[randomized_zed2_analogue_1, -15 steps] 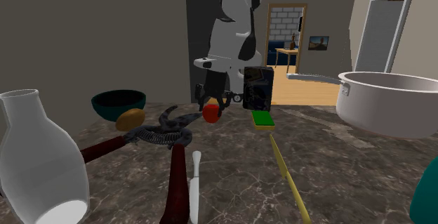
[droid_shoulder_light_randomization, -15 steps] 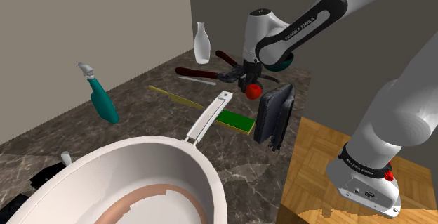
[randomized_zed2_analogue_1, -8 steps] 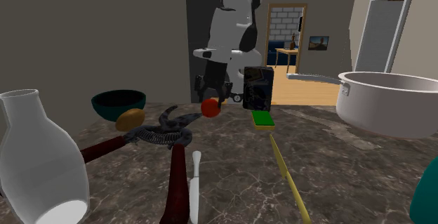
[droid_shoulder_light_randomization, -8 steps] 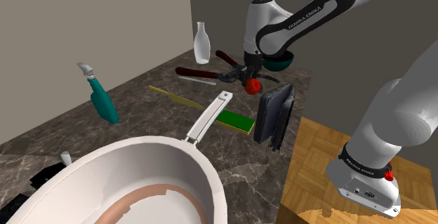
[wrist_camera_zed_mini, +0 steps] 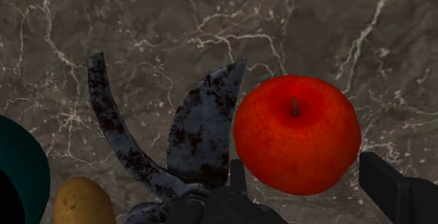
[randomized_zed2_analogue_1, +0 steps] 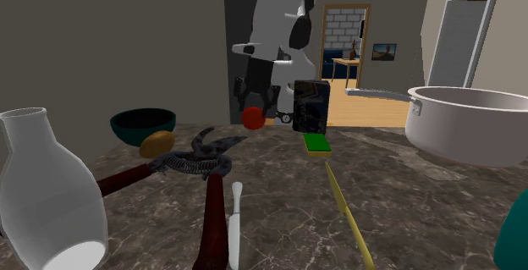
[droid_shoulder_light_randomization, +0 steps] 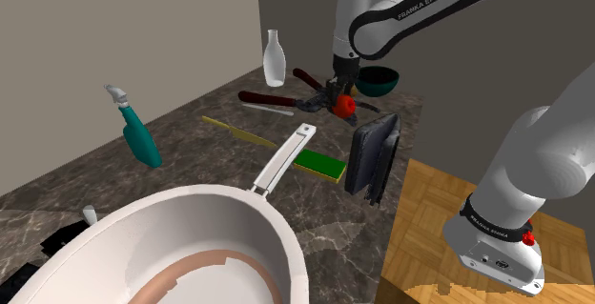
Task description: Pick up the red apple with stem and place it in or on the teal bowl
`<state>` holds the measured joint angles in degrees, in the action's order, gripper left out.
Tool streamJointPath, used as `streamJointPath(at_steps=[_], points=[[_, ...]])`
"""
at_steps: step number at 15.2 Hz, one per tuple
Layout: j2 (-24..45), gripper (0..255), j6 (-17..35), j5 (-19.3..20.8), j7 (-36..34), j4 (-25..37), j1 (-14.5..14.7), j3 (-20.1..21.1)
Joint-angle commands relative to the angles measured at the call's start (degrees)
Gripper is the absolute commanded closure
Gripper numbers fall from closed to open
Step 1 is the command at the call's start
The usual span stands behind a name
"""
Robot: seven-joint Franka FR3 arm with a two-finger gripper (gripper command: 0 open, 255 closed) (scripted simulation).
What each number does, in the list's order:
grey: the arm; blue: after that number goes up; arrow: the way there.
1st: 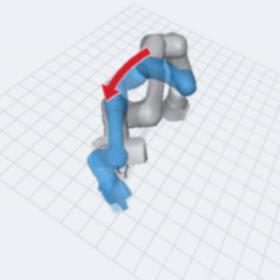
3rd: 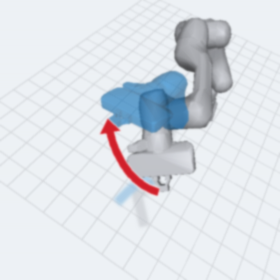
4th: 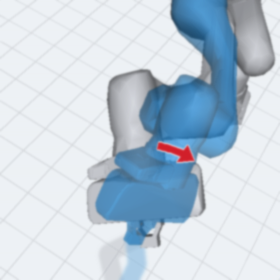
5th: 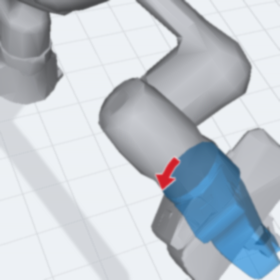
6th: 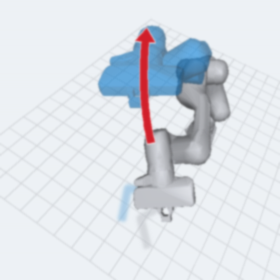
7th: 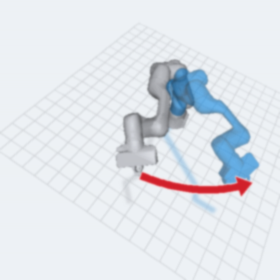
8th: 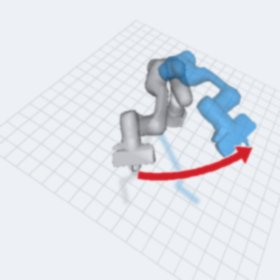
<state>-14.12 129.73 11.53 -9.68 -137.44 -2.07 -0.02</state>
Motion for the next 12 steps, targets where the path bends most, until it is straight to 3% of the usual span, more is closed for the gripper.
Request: streamJointPath(at_steps=[1, 12], points=[[-0.62, 255, -1.65, -0.26, 0.21, 1.00, 0.12, 0.08], [-3.42, 255, -10.34, -1.34, 1.82, 6.99, 0.43, 0.14]])
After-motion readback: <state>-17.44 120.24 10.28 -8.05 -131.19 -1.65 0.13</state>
